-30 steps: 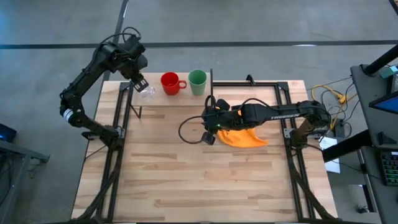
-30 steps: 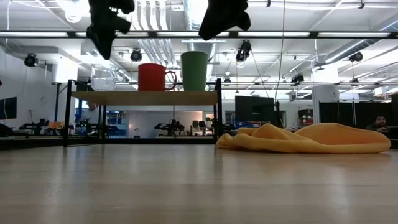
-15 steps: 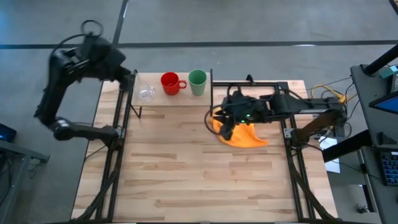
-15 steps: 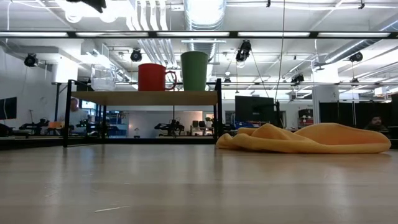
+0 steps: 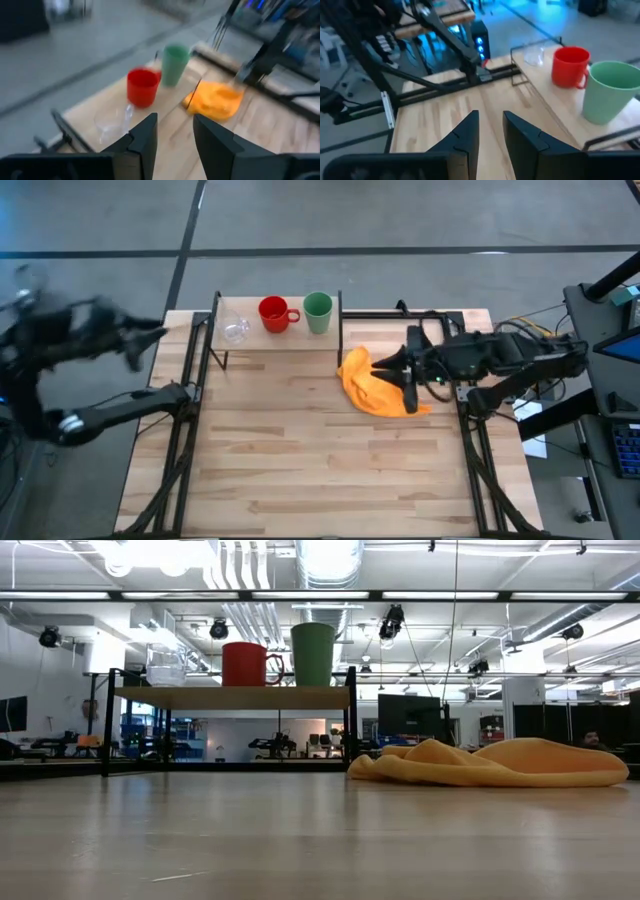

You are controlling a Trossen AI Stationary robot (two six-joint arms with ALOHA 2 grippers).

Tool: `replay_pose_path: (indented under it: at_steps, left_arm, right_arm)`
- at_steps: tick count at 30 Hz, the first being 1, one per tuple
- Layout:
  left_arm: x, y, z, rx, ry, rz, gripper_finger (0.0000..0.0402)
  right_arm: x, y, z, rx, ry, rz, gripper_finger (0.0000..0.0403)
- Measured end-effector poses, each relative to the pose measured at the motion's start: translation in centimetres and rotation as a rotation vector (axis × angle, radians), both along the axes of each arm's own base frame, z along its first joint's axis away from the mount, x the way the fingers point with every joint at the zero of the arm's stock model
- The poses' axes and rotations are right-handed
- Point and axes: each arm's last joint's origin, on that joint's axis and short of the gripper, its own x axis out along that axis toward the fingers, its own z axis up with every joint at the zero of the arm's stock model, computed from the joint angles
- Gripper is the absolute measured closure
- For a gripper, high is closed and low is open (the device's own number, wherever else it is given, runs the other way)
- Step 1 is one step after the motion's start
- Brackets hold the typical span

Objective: Stack small to large cups/mugs on shelf
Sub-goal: Return to Home Position

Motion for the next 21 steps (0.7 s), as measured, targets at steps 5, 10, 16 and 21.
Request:
replay_pose_path:
  at_steps: [5, 10, 16, 21]
  left_arm:
    - [-2.7, -3.1, -1.4, 0.119, -0.154, -0.092, 0.029]
    - [-3.3, -4.5, -4.4, 0.168, -0.283, -0.271, 0.029]
    - [-3.9, -5.3, -7.8, 0.231, -0.373, -0.325, 0.029]
    - [-4.2, -5.7, -10.6, 0.236, -0.378, -0.32, 0.029]
  right_arm:
    - [-2.0, 0.0, -2.4, 0.013, -0.107, 0.025, 0.0321]
    - [-4.1, -0.2, -5.4, 0.046, -0.234, 0.047, 0.0321]
    - [-6.4, -0.6, -8.2, 0.07, -0.369, 0.15, 0.0321]
    - [-7.9, -1.0, -10.6, 0.071, -0.348, 0.161, 0.0321]
